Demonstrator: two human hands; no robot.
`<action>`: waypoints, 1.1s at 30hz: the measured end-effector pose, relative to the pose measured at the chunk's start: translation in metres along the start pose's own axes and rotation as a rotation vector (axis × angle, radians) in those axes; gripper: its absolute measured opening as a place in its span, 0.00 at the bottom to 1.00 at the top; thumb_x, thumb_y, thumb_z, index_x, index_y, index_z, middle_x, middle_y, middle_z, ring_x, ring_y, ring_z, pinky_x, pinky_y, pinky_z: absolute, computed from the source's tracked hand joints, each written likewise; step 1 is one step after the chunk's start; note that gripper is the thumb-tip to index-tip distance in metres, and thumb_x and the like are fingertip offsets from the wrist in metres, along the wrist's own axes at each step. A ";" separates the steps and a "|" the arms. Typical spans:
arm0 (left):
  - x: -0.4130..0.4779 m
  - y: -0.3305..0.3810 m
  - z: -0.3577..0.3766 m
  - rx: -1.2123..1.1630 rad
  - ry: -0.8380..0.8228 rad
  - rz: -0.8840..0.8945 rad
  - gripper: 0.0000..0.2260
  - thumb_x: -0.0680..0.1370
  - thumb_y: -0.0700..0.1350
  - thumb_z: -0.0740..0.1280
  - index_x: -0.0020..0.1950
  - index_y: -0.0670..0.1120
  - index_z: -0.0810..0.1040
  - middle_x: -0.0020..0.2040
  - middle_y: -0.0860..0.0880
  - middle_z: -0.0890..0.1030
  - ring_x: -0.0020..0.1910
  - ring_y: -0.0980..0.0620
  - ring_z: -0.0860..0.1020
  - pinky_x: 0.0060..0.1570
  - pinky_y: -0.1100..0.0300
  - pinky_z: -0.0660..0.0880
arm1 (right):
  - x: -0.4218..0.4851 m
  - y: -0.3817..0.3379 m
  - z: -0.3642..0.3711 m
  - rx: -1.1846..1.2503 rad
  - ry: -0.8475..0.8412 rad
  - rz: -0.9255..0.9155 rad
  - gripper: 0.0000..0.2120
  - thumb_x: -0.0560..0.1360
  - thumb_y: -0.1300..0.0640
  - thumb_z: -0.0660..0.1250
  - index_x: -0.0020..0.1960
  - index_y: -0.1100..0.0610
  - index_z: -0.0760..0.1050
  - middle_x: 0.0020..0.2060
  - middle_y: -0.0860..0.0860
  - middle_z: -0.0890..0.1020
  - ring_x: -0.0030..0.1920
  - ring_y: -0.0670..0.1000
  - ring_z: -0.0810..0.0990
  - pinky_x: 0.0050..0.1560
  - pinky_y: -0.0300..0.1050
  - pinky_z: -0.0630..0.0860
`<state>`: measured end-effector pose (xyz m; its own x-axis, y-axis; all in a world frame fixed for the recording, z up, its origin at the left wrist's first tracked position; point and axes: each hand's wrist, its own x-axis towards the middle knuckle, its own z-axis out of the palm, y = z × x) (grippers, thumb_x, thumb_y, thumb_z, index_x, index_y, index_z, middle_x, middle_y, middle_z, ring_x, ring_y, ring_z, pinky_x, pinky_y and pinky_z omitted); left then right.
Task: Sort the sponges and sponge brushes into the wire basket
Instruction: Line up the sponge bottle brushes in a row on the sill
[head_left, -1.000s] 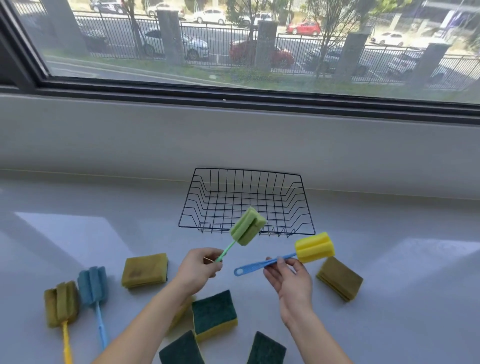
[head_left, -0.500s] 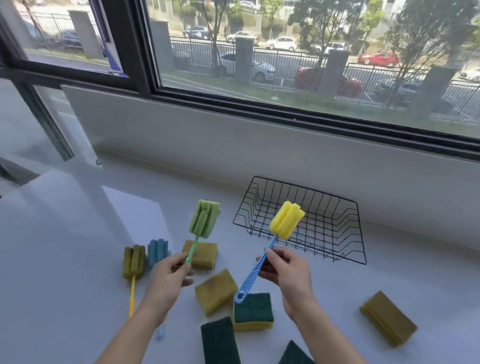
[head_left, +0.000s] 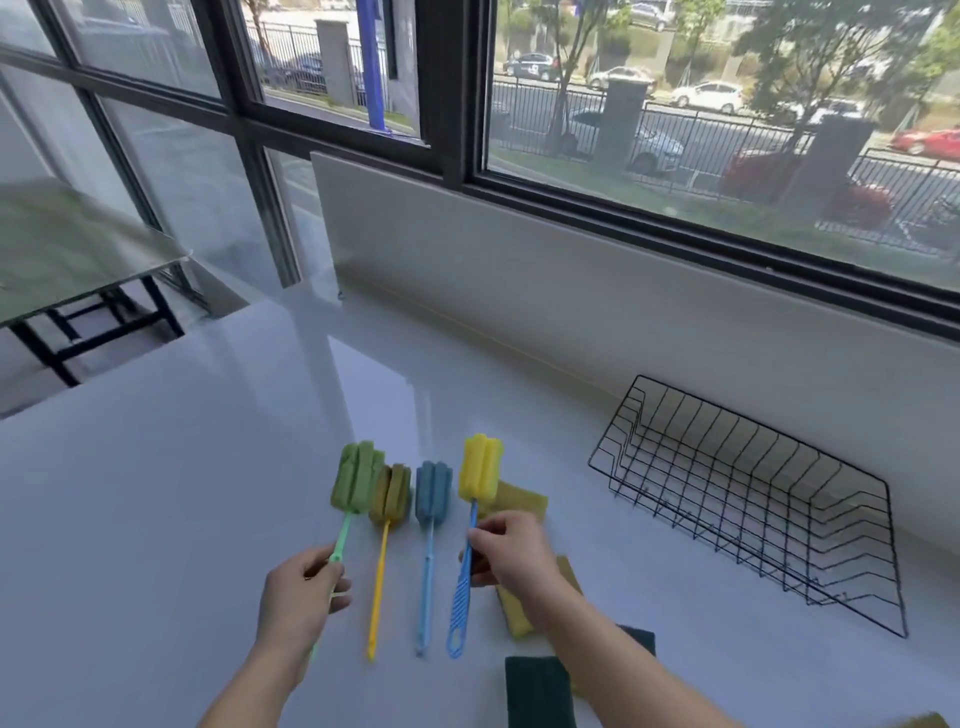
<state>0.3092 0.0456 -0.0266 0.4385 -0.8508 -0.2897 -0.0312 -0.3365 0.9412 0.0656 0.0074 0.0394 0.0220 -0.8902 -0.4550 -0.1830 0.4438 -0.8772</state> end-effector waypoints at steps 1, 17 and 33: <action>0.006 -0.003 -0.005 -0.007 0.017 -0.016 0.10 0.76 0.32 0.65 0.43 0.43 0.83 0.34 0.42 0.79 0.33 0.47 0.78 0.34 0.53 0.80 | 0.008 -0.002 0.007 -0.038 -0.001 0.015 0.07 0.77 0.65 0.65 0.44 0.66 0.80 0.39 0.63 0.86 0.37 0.59 0.87 0.39 0.52 0.85; 0.059 -0.028 -0.003 0.201 0.042 -0.112 0.08 0.74 0.38 0.66 0.37 0.47 0.81 0.30 0.49 0.78 0.31 0.48 0.75 0.37 0.49 0.78 | 0.024 0.028 0.002 0.102 0.152 0.305 0.10 0.76 0.71 0.63 0.36 0.67 0.74 0.26 0.60 0.79 0.24 0.57 0.81 0.28 0.49 0.83; 0.040 -0.014 0.003 0.440 0.070 -0.034 0.04 0.75 0.42 0.70 0.45 0.50 0.83 0.36 0.52 0.82 0.39 0.47 0.79 0.38 0.55 0.73 | 0.044 0.013 0.010 -0.318 0.110 0.194 0.07 0.75 0.64 0.65 0.42 0.66 0.79 0.36 0.60 0.86 0.34 0.59 0.87 0.36 0.53 0.86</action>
<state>0.3244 0.0146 -0.0516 0.5053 -0.8118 -0.2926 -0.3882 -0.5167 0.7631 0.0741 -0.0248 0.0061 -0.1451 -0.8061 -0.5737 -0.4697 0.5665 -0.6772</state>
